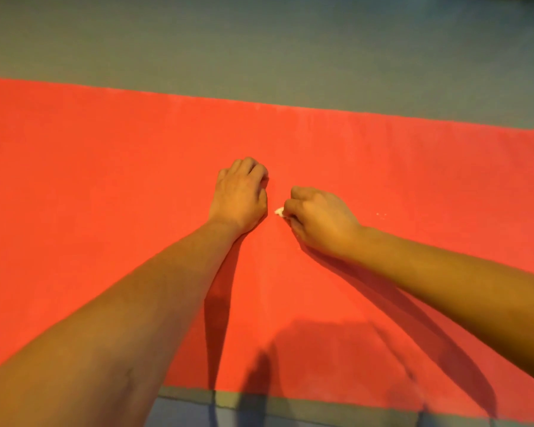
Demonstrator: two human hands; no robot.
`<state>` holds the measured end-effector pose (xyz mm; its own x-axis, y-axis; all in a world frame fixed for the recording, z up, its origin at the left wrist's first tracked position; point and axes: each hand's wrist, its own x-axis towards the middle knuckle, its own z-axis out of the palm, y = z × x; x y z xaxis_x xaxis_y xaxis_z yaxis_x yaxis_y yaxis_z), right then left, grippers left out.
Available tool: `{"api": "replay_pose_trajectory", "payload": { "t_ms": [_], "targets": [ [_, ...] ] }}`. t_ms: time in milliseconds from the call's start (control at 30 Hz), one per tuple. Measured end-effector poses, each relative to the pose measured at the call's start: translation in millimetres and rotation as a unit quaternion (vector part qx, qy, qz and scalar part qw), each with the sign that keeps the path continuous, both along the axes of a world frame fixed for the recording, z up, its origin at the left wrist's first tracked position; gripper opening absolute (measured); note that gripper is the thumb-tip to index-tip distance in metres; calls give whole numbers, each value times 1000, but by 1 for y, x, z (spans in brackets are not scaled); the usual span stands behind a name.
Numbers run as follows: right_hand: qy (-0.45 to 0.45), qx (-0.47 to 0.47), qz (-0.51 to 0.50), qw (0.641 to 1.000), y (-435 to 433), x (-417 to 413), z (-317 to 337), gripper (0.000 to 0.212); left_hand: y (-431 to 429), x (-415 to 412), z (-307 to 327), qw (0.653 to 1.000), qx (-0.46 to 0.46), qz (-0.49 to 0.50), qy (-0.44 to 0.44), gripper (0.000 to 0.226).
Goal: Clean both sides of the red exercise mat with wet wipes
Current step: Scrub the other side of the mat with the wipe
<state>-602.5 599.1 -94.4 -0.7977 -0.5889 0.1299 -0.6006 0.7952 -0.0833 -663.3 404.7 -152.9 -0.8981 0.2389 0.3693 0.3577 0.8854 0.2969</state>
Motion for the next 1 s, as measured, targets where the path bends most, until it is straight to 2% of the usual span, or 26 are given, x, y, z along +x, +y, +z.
{"api": "replay_pose_trajectory", "payload": {
  "t_ms": [67, 200, 267, 433, 533, 633, 700, 867, 1000],
  "targets": [
    [7, 5, -24, 1000, -1, -16, 0, 18, 0, -1, 0, 1000, -4, 0, 4, 22],
    [15, 10, -137, 990, -10, -75, 1, 18, -1, 0, 0, 1000, 6, -7, 2, 24],
    [8, 20, -149, 989, -11, -82, 2, 18, 0, -1, 2, 1000, 20, -13, 1, 24],
    [-5, 9, -49, 999, -2, -6, 5, 23, -1, -1, -1, 999, 28, -17, 11, 25],
    [-35, -10, 25, 999, 8, 53, 4, 16, -1, 1, -1, 999, 32, -19, 15, 24],
    [-53, -15, 46, 997, 12, 70, 6, 14, 0, 2, 1, 999, 31, -19, 20, 23],
    [-41, -17, 21, 999, 7, 48, 5, 12, 1, 2, 2, 999, 23, -14, 22, 21],
    [-12, 21, -128, 991, -17, -27, 4, 16, 2, 6, 8, 1000, -1, 14, 7, 14],
    [-21, 13, -129, 991, -19, 3, 9, 11, 8, 12, 16, 999, -11, 26, -30, 18]
  ]
}}
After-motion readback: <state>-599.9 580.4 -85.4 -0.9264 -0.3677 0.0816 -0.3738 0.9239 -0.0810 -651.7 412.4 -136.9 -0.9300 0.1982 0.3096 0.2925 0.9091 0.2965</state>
